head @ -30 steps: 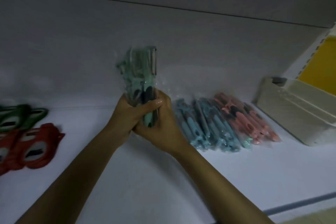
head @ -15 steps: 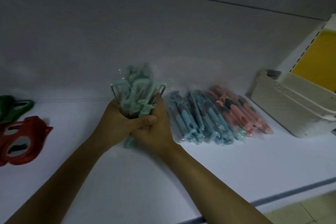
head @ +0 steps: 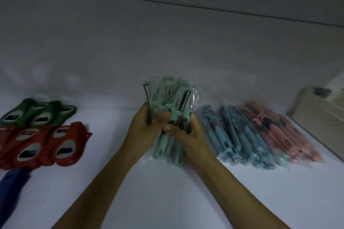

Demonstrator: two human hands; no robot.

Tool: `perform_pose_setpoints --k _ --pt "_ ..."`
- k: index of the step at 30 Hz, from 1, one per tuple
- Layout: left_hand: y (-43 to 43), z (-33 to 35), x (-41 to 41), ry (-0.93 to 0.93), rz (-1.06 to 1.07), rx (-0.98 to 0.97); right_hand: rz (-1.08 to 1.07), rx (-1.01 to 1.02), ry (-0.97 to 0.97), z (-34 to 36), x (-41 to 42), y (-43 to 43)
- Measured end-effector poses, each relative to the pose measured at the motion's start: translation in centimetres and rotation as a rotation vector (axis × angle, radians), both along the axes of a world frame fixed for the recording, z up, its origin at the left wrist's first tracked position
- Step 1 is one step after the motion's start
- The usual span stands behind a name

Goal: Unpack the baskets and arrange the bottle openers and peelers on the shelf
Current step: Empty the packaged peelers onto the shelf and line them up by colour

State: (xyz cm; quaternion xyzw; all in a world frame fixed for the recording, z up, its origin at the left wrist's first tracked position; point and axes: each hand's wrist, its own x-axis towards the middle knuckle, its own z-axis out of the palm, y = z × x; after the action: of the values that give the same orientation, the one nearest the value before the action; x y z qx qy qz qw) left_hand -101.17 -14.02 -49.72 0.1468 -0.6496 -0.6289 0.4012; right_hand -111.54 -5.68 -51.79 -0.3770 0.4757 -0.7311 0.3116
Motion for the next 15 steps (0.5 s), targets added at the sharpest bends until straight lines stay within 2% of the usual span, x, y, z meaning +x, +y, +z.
perform_pose_setpoints --k 2,5,7,9,12,15 --pt "0.1 0.1 0.2 0.021 -0.036 0.024 -0.070 -0.015 0.075 0.1 0.2 0.1" --pt "0.1 0.3 0.6 0.003 -0.114 0.017 -0.228 -0.022 0.377 0.0 0.7 0.3" --pt "0.2 0.3 0.9 -0.011 -0.120 -0.029 -0.246 -0.047 0.504 -0.2 1.0 0.4" --pt "0.4 0.7 1.2 0.021 -0.104 -0.020 -0.228 -0.044 0.489 0.0 1.1 0.5" --pt "0.0 1.1 1.6 0.103 -0.035 -0.025 -0.170 -0.011 0.363 0.8 1.4 0.8" --pt "0.5 1.1 1.3 0.133 -0.007 -0.032 0.045 -0.075 0.100 2.1 2.4 1.0"
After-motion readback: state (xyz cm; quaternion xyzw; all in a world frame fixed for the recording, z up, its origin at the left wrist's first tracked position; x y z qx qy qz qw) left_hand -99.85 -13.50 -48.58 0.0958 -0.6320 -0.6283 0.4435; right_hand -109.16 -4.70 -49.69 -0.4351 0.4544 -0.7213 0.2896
